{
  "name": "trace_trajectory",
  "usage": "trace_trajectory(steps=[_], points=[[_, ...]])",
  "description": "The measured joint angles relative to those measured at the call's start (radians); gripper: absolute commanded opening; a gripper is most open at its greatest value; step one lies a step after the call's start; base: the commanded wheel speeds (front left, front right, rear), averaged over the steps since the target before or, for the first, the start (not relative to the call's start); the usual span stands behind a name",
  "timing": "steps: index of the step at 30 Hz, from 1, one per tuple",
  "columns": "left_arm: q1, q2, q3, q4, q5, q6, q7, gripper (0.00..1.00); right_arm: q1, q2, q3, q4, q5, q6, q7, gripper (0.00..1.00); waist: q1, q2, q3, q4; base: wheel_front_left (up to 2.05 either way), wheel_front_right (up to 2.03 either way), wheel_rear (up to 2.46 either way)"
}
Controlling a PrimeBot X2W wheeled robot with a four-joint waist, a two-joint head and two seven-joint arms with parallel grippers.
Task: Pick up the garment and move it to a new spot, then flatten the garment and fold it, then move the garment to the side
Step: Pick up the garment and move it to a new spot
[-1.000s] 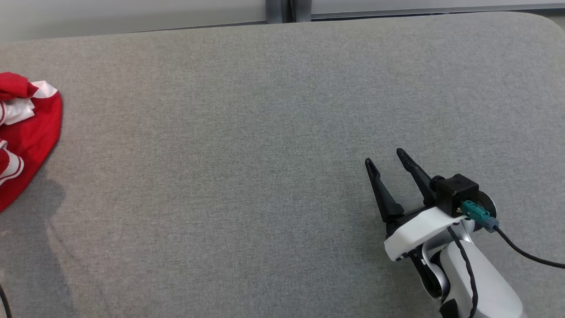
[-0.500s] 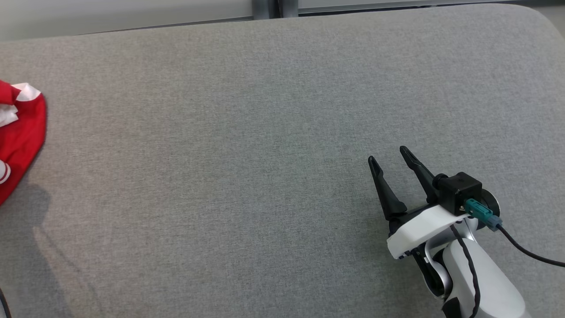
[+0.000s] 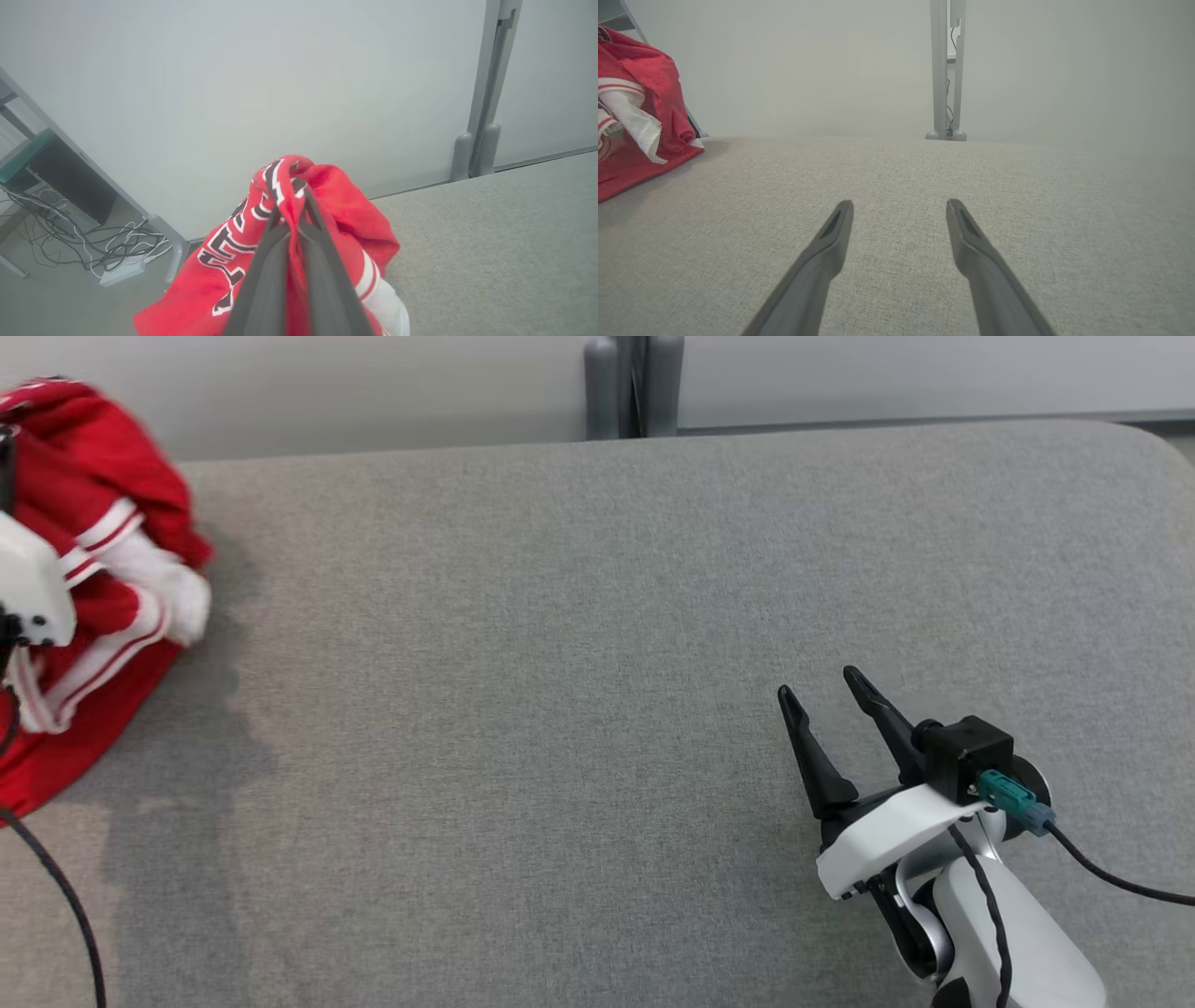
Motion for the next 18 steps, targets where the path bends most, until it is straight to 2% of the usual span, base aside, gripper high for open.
trace_trajectory(steps=[7,13,18], points=[[-0.009,-0.019,-0.157,-0.191,-0.060,0.000,-0.001,0.00,0.007,0.005,0.004,0.008,0.017,0.000,-0.002,1.00,0.0000,0.0000,-0.043,0.004,0.00,0.00,0.00],[-0.001,-0.032,-0.279,-0.366,-0.111,0.000,0.019,0.00,0.011,0.006,-0.014,0.008,0.020,0.000,-0.004,1.00,0.0000,0.0000,-0.046,-0.029,0.00,0.00,0.00],[0.034,-0.066,-0.355,-0.494,-0.128,0.000,0.037,0.00,0.016,0.008,-0.030,0.000,0.020,0.000,-0.005,1.00,-0.0001,0.0000,-0.046,-0.068,0.00,0.00,0.00]])
